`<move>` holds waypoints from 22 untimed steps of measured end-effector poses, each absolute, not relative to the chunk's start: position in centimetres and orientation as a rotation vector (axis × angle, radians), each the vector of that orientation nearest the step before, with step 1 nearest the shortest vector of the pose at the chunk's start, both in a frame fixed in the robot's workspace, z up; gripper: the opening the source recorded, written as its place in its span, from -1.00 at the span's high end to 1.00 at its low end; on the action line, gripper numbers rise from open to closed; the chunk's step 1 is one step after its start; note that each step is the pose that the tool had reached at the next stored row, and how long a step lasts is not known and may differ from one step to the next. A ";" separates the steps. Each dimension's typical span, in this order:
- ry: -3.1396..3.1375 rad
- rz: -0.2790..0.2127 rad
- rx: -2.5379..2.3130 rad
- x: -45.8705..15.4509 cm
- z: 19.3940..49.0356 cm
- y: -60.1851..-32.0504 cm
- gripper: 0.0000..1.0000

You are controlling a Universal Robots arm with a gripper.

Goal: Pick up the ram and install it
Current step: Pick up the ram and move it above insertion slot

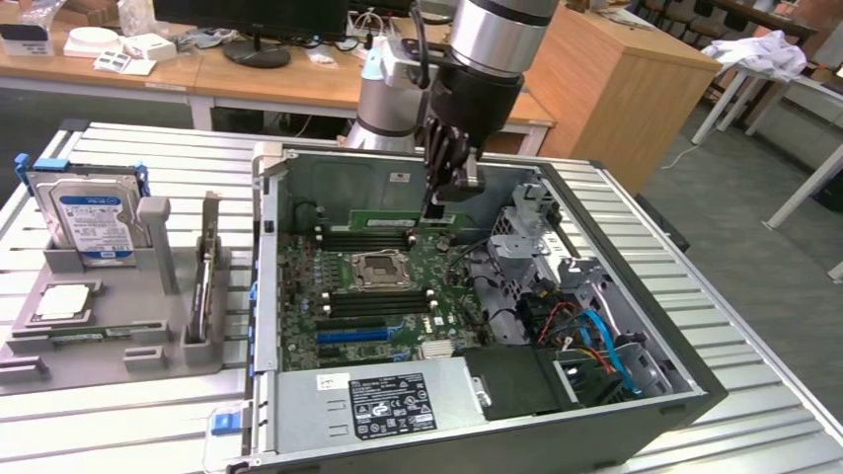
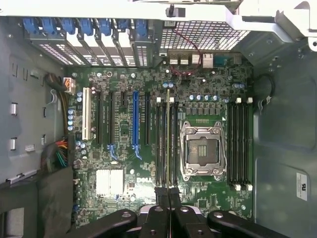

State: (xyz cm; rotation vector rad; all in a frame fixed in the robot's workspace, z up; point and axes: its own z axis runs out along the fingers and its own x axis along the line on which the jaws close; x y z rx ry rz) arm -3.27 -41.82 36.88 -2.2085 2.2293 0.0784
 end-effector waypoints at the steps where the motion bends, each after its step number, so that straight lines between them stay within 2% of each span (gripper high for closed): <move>1: 2.229 0.078 -2.208 -3.3 36.8 -41.8 0.77; 22: 2.232 0.073 -2.211 -3.3 34.6 -41.8 0.77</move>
